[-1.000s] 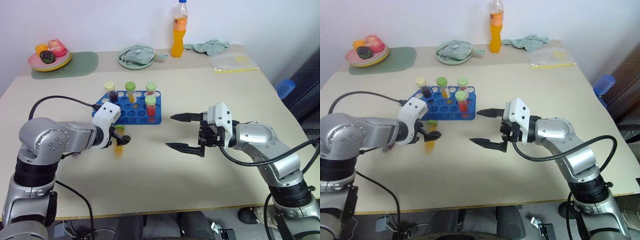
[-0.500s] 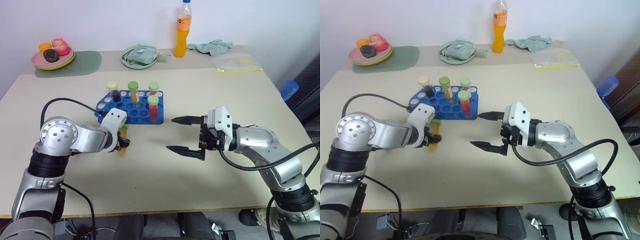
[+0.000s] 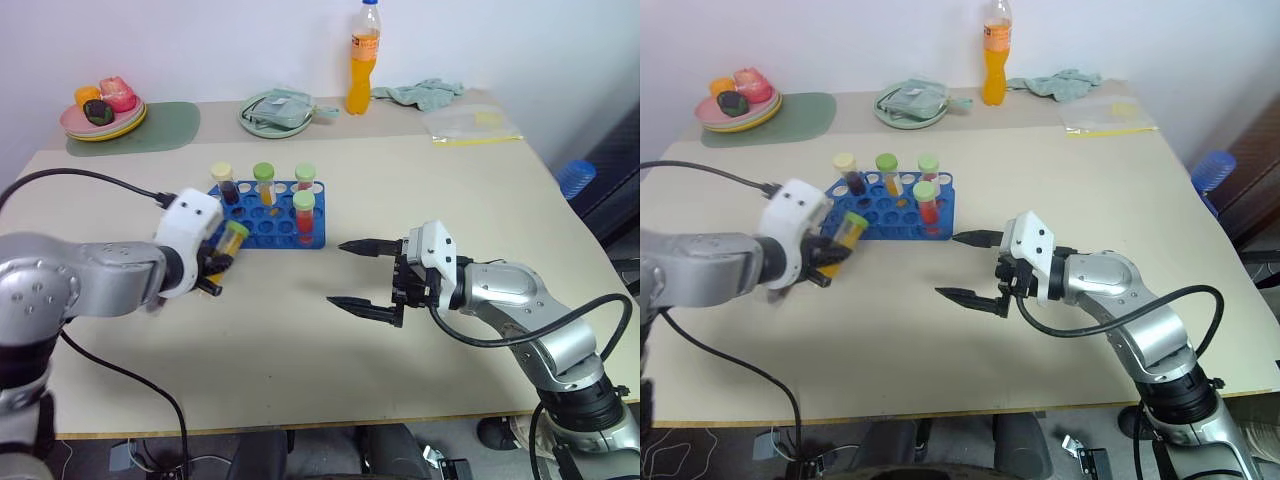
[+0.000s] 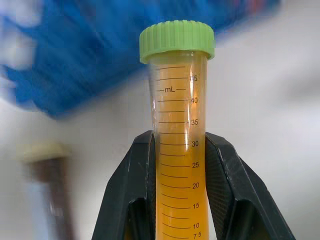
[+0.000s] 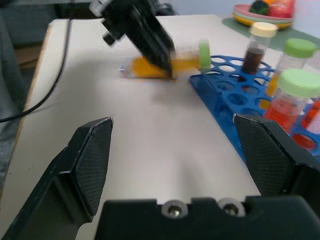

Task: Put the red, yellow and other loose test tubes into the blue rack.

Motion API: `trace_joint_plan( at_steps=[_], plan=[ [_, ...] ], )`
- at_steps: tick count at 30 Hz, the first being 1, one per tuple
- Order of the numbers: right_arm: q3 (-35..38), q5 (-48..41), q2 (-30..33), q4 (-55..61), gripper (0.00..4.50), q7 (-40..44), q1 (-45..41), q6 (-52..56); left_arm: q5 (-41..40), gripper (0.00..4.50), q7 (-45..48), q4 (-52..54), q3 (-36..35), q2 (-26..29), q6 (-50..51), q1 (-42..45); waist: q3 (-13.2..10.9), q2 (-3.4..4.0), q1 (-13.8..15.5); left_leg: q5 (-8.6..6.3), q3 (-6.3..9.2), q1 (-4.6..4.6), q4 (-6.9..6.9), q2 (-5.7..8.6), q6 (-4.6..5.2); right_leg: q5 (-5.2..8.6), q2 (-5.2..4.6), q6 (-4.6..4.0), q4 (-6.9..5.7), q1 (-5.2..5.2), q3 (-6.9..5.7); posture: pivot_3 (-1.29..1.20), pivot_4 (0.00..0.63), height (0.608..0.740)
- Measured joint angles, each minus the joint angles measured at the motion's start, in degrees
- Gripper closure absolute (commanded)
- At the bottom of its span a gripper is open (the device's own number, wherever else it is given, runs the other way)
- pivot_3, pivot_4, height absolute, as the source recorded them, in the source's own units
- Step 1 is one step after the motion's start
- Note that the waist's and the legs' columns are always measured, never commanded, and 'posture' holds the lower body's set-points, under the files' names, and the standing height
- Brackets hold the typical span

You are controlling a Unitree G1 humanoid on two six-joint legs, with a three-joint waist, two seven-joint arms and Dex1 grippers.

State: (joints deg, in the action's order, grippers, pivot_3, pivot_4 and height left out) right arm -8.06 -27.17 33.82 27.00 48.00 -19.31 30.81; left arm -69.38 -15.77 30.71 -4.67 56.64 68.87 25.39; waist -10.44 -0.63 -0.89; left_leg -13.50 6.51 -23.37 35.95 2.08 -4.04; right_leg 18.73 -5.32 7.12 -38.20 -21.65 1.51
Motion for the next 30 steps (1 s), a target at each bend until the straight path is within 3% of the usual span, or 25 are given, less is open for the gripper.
trace_joint_plan(
  at_steps=[3, 5, 12, 15, 21, 30],
  plan=[
    [-0.45, 2.51, -1.71, -3.11, 0.21, -3.17, 0.82, -0.08, 15.84, 3.73, 6.37, -0.17, 0.83, -3.68, -16.41, -2.99, 0.0, -0.02, 0.75, -0.13, 0.06, -0.02, 0.04, 0.04, 0.23, -0.01, -0.04, -0.01, 0.13, 0.13, -0.07, 0.0, 0.15, 0.74],
    [-0.94, 4.03, -3.42, -4.4, 0.21, -5.18, 1.93, -0.1, 27.81, 3.73, 8.69, -1.15, 5.21, -8.66, -27.68, -2.95, 0.0, -0.03, 1.41, -0.18, 0.04, -0.03, 0.09, 0.06, 0.32, -0.02, -0.06, 0.0, 0.23, 0.19, -0.07, 0.0, 0.15, 0.74],
    [-2.65, 5.46, -6.79, -4.54, 0.21, -8.58, 4.0, -0.07, 51.66, 3.73, 15.14, -14.39, 16.46, -27.33, -55.61, -3.39, 0.01, -0.02, 1.25, -0.19, 0.04, -0.06, 0.08, 0.07, 0.33, -0.03, -0.07, 0.04, 0.18, 0.11, -0.07, 0.0, 0.15, 0.74],
    [-2.57, 5.74, -6.85, -4.43, 0.21, -9.83, 5.34, 0.06, 57.4, 3.73, 16.9, -22.06, 17.37, -32.29, -63.81, -5.06, 0.01, -0.02, 0.79, -0.19, 0.06, -0.04, 0.09, 0.06, 0.35, -0.03, -0.05, 0.04, 0.12, 0.11, -0.08, 0.0, 0.15, 0.74],
    [-2.03, 5.67, -6.88, -2.65, 0.21, -11.5, 5.9, 0.59, 61.57, 3.73, 21.15, -29.83, 16.88, -38.25, -74.54, -6.22, 0.01, -0.02, 0.12, -0.19, 0.12, -0.04, 0.14, 0.06, 0.35, -0.03, -0.04, 0.05, 0.09, 0.13, -0.11, 0.0, 0.15, 0.74],
    [-2.01, 5.66, -7.53, -2.36, 0.21, -12.49, 6.05, 0.93, 66.34, 3.73, 20.6, -38.61, 12.65, -43.58, -80.95, -4.77, 0.01, -0.02, 0.08, -0.2, 0.13, -0.03, 0.18, 0.07, 0.36, -0.03, -0.03, 0.07, 0.08, 0.16, -0.14, 0.0, 0.15, 0.74]
  ],
)
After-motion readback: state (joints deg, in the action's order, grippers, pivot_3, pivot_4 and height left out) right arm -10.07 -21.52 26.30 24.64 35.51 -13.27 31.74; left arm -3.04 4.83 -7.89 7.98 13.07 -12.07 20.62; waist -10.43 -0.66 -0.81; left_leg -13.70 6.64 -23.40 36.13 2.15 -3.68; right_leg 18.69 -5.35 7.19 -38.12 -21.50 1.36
